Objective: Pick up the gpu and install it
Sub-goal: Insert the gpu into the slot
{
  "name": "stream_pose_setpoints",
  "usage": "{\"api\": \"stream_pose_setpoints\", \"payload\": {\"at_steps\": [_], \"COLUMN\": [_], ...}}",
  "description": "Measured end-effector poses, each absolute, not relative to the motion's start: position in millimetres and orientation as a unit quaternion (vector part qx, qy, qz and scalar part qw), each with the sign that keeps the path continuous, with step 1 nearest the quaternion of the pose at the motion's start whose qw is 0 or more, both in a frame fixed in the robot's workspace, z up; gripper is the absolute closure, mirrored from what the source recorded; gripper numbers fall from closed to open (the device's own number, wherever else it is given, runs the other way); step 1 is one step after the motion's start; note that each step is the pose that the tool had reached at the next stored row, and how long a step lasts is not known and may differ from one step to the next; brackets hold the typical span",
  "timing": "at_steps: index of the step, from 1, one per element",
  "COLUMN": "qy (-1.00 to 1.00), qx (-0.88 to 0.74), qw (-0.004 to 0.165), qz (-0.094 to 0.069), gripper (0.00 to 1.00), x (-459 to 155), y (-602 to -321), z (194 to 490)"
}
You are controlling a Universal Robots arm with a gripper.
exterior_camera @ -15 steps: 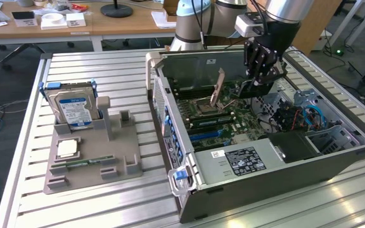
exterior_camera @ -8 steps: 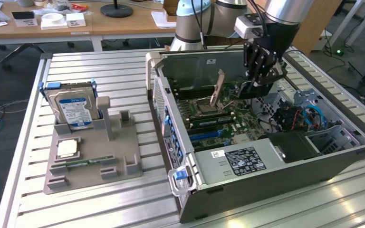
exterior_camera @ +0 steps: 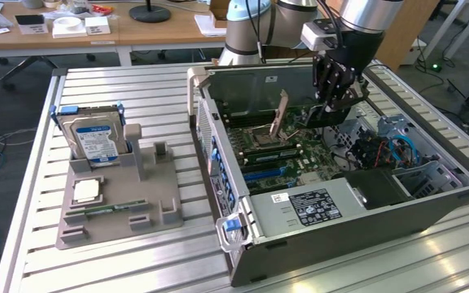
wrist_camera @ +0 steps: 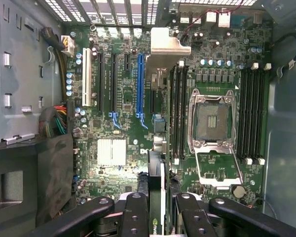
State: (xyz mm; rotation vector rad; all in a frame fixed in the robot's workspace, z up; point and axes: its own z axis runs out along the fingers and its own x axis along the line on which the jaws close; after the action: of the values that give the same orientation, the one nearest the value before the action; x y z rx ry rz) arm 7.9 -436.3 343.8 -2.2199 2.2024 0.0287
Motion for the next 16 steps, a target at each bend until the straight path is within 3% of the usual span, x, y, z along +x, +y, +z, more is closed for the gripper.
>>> {"api": "stream_pose_setpoints", "payload": {"at_steps": [16], "qy": [0.704], "qx": [-0.710], "qw": [0.021], "qz": [-0.005], "gripper": [0.74], "x": [-4.8], "y": [-436.4], "z": [336.8]}}
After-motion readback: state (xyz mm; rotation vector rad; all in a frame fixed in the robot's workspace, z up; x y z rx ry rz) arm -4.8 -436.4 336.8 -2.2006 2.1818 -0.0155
